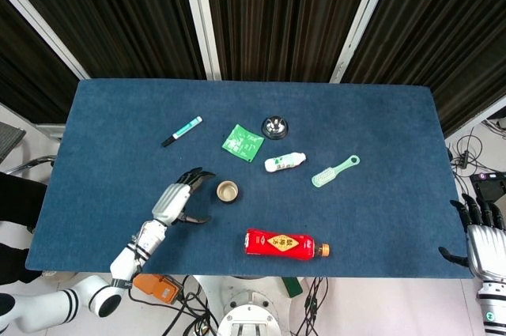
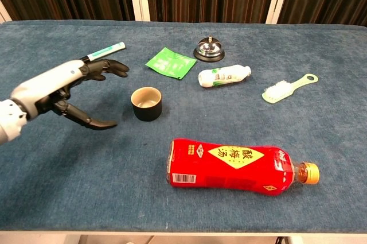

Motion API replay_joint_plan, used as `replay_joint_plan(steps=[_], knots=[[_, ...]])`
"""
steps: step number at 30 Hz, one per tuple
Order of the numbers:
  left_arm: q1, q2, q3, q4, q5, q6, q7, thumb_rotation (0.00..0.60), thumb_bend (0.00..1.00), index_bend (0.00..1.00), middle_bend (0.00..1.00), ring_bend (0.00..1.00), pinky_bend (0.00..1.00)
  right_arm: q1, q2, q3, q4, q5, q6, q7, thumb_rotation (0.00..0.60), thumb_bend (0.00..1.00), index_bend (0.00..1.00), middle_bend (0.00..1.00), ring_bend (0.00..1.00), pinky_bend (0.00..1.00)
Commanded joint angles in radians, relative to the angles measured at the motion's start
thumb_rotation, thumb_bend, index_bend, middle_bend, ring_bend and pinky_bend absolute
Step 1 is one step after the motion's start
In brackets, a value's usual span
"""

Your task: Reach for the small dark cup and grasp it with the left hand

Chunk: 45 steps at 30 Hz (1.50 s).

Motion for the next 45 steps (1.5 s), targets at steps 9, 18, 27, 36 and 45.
replay_joint_plan(steps=[9, 18, 27, 36, 45], knots=[[-0.061, -0.088, -0.024, 0.063, -0.042, -0.048, 0.005, 0.600, 0.12, 0.22, 0.20, 0.03, 0.10, 0.001, 0.003, -0.002, -0.001, -0.001, -0.003, 0.002, 0.600, 0.20, 0.23, 0.14, 0.11, 0.11], [-0.115, -0.134, -0.049, 0.116, -0.071, -0.088, 0.030, 0.600, 0.14, 0.26, 0.25, 0.04, 0.10, 0.003, 0.007, -0.002, -0.001, -0.001, -0.007, 0.007, 0.600, 0.20, 0.23, 0.14, 0.11, 0.11], [-0.141, -0.170, -0.054, 0.164, -0.094, -0.104, 0.038, 0.600, 0.17, 0.33, 0.32, 0.06, 0.10, 0.003, 0.008, -0.002, -0.001, -0.001, -0.007, 0.010, 0.600, 0.20, 0.23, 0.14, 0.11, 0.11], [-0.155, -0.189, -0.051, 0.218, -0.105, -0.116, 0.002, 0.600, 0.22, 0.36, 0.39, 0.10, 0.10, 0.004, 0.009, -0.002, 0.000, -0.001, -0.008, 0.012, 0.600, 0.20, 0.23, 0.14, 0.11, 0.11], [-0.153, -0.168, -0.046, 0.220, -0.107, -0.102, 0.000, 0.600, 0.32, 0.52, 0.52, 0.19, 0.13, 0.006, 0.010, -0.005, -0.002, 0.000, -0.013, 0.007, 0.600, 0.20, 0.24, 0.14, 0.11, 0.11]])
